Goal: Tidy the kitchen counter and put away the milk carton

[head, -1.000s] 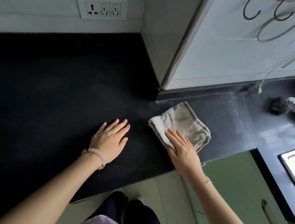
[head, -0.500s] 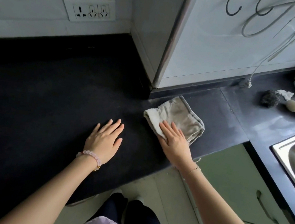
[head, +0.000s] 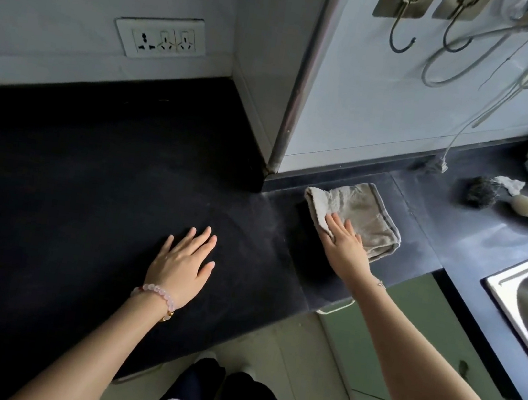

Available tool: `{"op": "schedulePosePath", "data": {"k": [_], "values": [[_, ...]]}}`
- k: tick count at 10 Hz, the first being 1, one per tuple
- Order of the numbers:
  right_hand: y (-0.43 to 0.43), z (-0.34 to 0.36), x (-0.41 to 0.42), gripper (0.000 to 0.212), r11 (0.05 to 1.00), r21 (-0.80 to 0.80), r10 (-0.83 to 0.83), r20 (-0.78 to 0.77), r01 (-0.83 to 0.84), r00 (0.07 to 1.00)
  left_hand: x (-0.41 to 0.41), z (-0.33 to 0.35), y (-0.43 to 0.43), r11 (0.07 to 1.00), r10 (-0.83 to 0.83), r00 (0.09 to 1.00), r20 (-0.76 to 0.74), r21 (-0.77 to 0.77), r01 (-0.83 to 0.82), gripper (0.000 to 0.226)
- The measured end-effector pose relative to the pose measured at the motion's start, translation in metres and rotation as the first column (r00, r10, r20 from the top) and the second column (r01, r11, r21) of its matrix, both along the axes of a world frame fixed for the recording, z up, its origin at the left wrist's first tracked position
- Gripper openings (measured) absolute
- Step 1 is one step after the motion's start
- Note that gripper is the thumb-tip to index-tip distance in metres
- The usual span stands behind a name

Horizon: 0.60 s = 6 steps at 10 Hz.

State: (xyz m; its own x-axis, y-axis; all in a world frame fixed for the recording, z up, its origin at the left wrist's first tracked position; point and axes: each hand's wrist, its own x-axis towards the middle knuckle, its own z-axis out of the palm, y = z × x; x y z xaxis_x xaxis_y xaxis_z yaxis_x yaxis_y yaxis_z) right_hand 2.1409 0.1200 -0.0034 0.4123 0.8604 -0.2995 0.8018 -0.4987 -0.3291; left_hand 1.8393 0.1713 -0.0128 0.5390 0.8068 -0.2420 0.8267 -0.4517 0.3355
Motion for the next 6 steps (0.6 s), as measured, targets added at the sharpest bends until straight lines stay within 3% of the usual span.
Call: {"op": "schedulePosePath", "data": {"k": [4, 5, 6], "values": [[0.017, 0.001, 0.004, 0.060, 0.995, -0.019, 0.102, 0.007, -0.102, 0.995, -0.001, 0.005, 0.001, 1.000, 0.001, 0.999, -0.046, -0.014, -0.002, 0.051], [0.005, 0.017, -0.003, 0.049, 0.990, 0.124, 0.076, -0.047, -0.070, 0.996, -0.002, 0.004, 0.003, 1.000, -0.014, 0.997, -0.072, -0.014, 0.013, 0.051], [-0.027, 0.028, -0.013, 0.033, 0.970, 0.230, -0.059, -0.105, 0.082, 0.993, -0.004, 0.006, -0.003, 0.998, -0.040, 0.994, -0.099, -0.042, 0.036, 0.052]]}}
